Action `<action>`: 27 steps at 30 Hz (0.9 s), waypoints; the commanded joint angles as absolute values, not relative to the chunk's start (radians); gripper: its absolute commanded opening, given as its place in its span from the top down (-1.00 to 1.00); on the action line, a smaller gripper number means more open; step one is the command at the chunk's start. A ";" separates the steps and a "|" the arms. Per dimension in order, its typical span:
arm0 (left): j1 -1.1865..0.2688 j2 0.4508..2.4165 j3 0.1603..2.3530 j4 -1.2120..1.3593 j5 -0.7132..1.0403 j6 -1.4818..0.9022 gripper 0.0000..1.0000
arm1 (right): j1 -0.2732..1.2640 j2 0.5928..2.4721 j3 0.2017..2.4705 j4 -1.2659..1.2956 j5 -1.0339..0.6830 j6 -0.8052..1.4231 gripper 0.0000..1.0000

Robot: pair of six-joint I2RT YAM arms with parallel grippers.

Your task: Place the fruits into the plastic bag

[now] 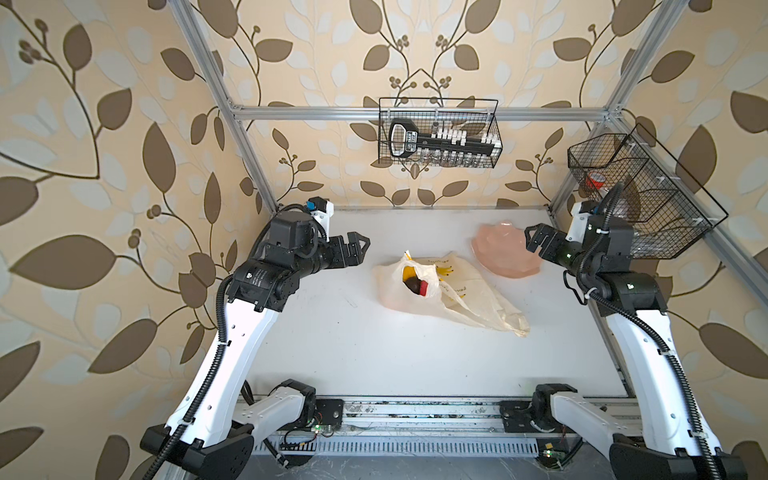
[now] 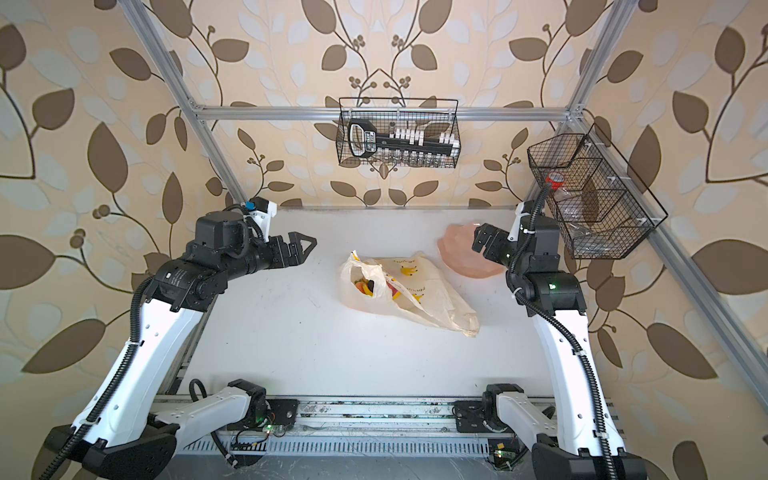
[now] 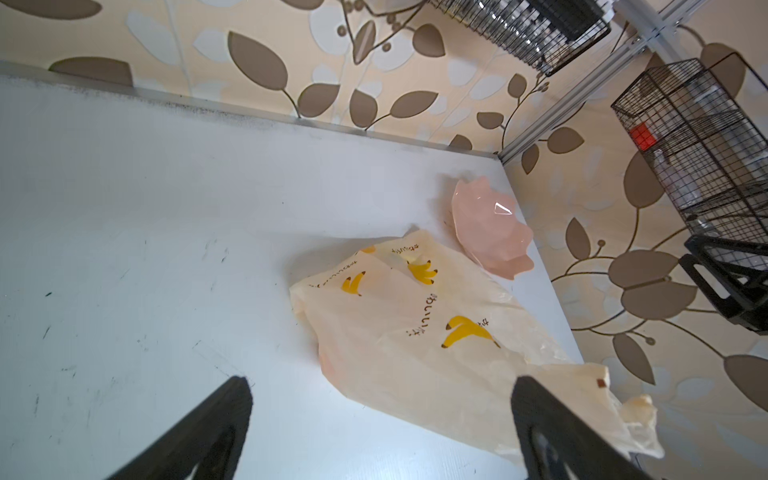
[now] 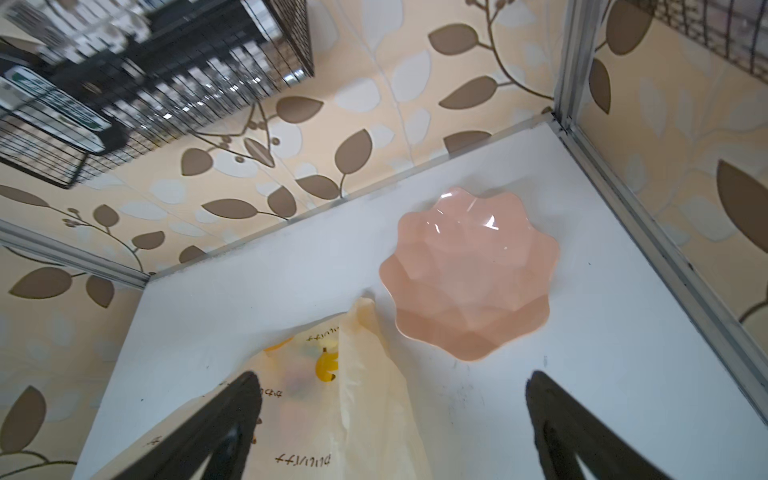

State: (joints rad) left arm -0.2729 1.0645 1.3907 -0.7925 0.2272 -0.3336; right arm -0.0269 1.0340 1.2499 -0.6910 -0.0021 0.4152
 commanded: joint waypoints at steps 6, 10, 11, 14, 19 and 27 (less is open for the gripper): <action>-0.200 1.006 1.209 -0.721 0.118 -0.361 -0.98 | -0.092 1.037 1.118 -0.617 0.047 0.328 -1.00; -0.094 1.048 1.066 -0.599 0.064 -0.355 -0.98 | -0.162 1.073 1.031 -0.515 0.052 0.311 -1.00; -0.078 1.057 1.034 -0.565 0.028 -0.345 -0.98 | -0.180 1.081 1.008 -0.486 0.052 0.307 -1.00; -0.034 1.077 0.929 -0.413 -0.061 -0.292 -0.98 | -0.211 1.103 0.923 -0.373 0.074 0.296 -1.00; 0.023 1.083 0.743 -0.131 -0.116 -0.259 -0.98 | -0.217 1.110 0.700 -0.058 0.114 0.236 -1.00; 0.024 1.063 0.362 0.423 -0.138 -0.079 -0.98 | -0.199 1.141 0.427 0.410 0.146 0.202 -1.00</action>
State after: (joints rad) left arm 0.0208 1.0565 0.3985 0.1417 -0.1154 -0.1745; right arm -0.2111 1.1259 0.4553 0.1577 0.1101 0.2375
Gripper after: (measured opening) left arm 0.989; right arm 0.998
